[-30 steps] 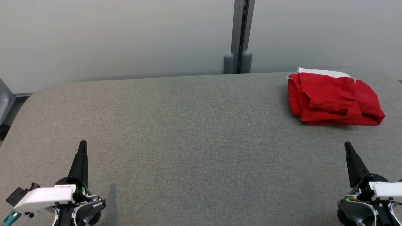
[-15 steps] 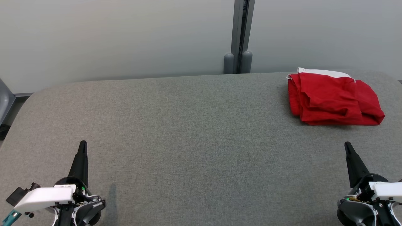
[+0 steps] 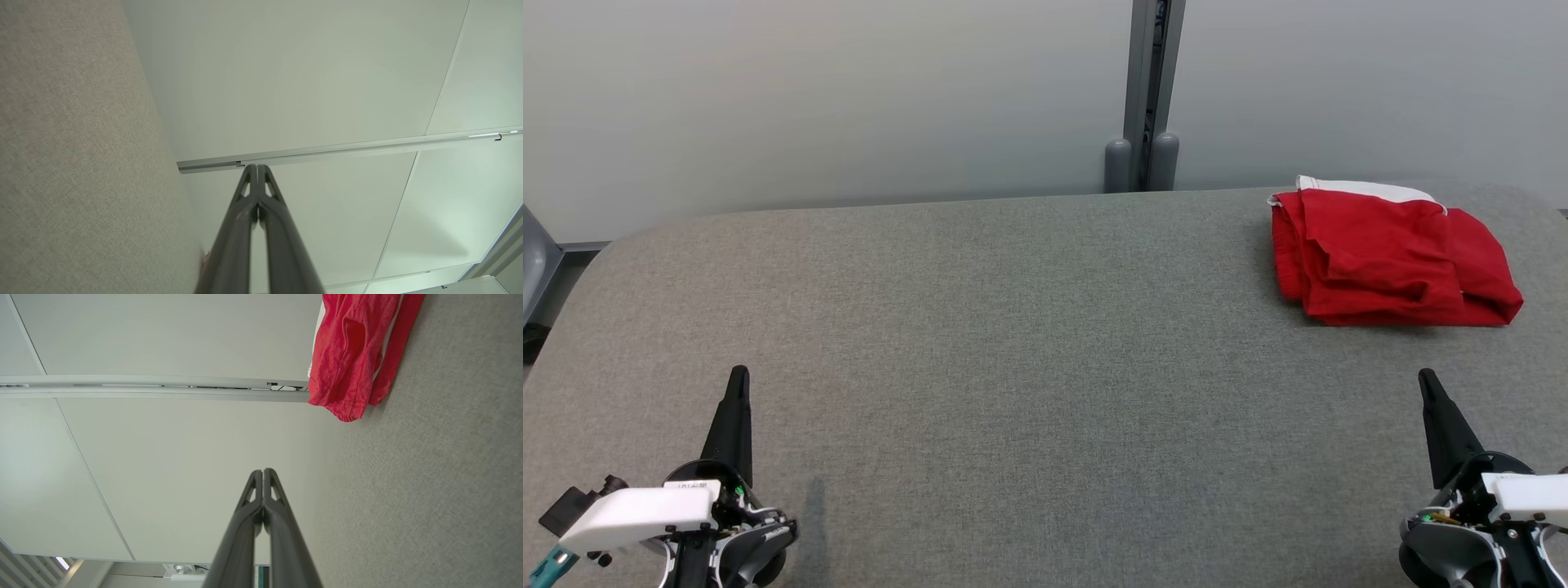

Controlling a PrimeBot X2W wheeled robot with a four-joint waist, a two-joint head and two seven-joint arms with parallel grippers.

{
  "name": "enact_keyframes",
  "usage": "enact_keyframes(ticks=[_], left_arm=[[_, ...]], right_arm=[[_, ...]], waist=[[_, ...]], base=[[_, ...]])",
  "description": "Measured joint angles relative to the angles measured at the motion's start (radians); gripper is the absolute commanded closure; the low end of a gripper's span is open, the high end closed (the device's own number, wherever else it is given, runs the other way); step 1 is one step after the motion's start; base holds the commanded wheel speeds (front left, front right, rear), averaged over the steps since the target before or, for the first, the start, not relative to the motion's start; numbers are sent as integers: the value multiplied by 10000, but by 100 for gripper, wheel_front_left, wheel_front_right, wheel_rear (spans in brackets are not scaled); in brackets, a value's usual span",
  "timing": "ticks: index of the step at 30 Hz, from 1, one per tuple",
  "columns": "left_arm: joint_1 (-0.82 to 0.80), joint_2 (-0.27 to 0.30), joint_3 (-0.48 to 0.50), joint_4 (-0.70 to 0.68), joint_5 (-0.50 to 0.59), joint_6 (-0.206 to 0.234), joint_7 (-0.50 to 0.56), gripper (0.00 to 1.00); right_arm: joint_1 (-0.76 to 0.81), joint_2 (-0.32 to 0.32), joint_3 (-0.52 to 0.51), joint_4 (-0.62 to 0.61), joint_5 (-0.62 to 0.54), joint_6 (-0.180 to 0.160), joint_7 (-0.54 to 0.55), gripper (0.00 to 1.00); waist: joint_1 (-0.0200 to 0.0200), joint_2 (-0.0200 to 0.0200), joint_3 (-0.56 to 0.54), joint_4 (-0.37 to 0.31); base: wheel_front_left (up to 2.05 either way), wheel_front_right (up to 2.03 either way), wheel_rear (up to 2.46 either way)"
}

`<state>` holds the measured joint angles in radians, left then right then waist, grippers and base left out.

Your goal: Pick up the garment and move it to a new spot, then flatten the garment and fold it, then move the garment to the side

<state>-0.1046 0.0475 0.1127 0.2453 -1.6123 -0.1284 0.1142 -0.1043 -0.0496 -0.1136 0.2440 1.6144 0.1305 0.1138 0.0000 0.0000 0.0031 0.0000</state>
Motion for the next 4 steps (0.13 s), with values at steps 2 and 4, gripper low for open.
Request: enact_keyframes(ticks=[2, 4], left_arm=[[0, 0, 0, 0, 0, 0, 0, 100], [0, 0, 0, 0, 0, 0, 0, 100]], right_arm=[[0, 0, 2, 0, 0, 0, 0, 100], [0, 0, 0, 0, 0, 0, -2, 100]], waist=[[0, 0, 0, 0], [1, 0, 0, 0]], base=[[0, 0, 0], [0, 0, 0]])
